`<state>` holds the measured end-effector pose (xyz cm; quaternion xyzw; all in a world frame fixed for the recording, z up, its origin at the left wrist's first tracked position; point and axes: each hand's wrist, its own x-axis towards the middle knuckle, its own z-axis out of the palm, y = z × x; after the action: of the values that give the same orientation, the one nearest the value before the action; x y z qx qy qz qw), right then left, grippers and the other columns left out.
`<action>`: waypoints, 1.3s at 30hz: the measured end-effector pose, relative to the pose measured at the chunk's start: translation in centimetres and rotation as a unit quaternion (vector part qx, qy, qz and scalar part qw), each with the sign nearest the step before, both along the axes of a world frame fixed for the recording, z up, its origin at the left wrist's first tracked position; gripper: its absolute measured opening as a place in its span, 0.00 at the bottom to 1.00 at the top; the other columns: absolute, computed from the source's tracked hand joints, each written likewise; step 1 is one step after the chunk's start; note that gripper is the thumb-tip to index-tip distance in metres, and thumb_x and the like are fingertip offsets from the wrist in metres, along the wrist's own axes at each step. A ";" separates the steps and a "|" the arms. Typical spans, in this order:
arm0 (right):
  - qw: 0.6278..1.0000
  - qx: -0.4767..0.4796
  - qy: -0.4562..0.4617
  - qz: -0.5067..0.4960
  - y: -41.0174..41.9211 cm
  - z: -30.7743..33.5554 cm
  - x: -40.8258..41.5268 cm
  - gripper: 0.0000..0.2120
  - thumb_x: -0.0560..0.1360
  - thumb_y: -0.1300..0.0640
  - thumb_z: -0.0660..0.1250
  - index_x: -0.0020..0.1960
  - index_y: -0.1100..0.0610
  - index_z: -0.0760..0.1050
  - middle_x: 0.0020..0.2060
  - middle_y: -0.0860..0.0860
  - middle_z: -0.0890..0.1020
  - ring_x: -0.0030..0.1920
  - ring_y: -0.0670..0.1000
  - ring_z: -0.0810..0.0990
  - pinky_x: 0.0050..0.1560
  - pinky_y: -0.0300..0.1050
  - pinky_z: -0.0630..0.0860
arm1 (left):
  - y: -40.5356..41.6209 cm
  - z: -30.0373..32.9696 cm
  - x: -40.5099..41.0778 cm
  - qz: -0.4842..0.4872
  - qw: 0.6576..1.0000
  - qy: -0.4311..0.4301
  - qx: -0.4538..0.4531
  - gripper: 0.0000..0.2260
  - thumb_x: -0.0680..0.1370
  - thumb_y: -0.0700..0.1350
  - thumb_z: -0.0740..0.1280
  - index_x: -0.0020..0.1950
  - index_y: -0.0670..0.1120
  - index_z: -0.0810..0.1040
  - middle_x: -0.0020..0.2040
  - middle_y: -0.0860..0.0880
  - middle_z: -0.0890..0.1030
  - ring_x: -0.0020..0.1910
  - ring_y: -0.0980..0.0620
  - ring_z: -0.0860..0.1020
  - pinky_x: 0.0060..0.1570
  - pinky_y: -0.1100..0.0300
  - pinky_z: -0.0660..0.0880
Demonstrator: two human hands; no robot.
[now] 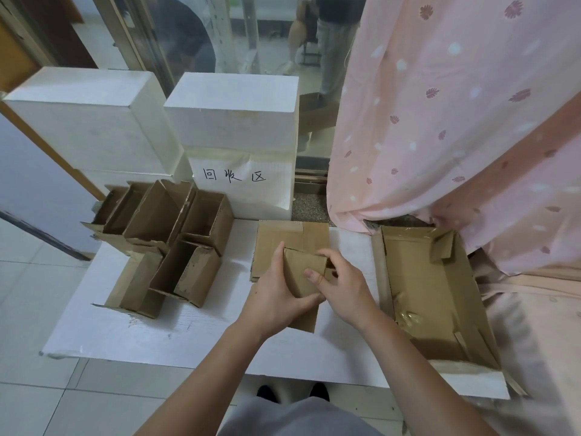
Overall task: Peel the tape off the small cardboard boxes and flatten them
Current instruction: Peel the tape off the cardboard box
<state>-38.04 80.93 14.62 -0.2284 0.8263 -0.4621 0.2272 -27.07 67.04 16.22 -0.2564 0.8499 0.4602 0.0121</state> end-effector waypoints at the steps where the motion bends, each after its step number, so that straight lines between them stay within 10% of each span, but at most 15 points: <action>1: 1.000 0.010 0.006 -0.004 -0.1 0.1 0.0 0.14 0.75 0.44 0.74 0.56 0.47 0.76 0.48 0.45 0.82 0.48 0.44 0.80 0.46 0.35 0.74 | 0.3 -0.1 -0.1 -0.001 1.000 -0.017 -0.010 0.58 0.66 0.68 0.78 0.84 0.57 0.44 0.67 0.55 0.77 0.63 0.53 0.77 0.58 0.56 0.77; 12: 0.997 -0.050 0.061 -0.015 -0.8 -0.4 0.3 0.10 0.72 0.54 0.79 0.52 0.55 0.86 0.47 0.41 0.85 0.52 0.45 0.83 0.56 0.47 0.79 | 0.8 -1.3 0.4 -0.007 0.995 -0.004 -0.099 0.52 0.66 0.60 0.76 0.80 0.60 0.45 0.76 0.57 0.65 0.64 0.51 0.75 0.53 0.55 0.76; 21: 0.972 -0.026 0.235 -0.002 -1.5 -0.4 0.4 0.17 0.77 0.42 0.66 0.51 0.53 0.85 0.46 0.46 0.85 0.47 0.50 0.82 0.47 0.51 0.80 | 0.4 -1.6 0.4 -0.013 0.986 0.051 -0.160 0.45 0.68 0.61 0.73 0.79 0.58 0.53 0.71 0.58 0.67 0.66 0.54 0.71 0.54 0.58 0.74; 27: 0.944 -0.055 0.324 0.038 -2.1 -0.1 0.7 0.06 0.78 0.59 0.71 0.54 0.53 0.83 0.50 0.43 0.85 0.50 0.46 0.80 0.51 0.41 0.77 | 0.7 -1.3 0.2 -0.005 0.985 0.048 -0.169 0.44 0.68 0.61 0.73 0.78 0.56 0.55 0.71 0.58 0.70 0.67 0.55 0.72 0.55 0.62 0.73; 39: 0.936 -0.044 0.348 -0.007 -3.1 -0.1 1.6 0.04 0.79 0.59 0.67 0.47 0.57 0.79 0.41 0.47 0.82 0.43 0.47 0.75 0.46 0.34 0.65 | 0.7 -1.0 0.6 0.024 0.984 0.060 -0.164 0.48 0.68 0.68 0.75 0.79 0.53 0.56 0.73 0.58 0.71 0.69 0.55 0.73 0.55 0.62 0.71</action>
<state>-36.44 77.82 14.49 -0.3792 0.8339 -0.3911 -0.0883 -26.51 67.78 15.21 -0.2469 0.9064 0.3299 -0.0924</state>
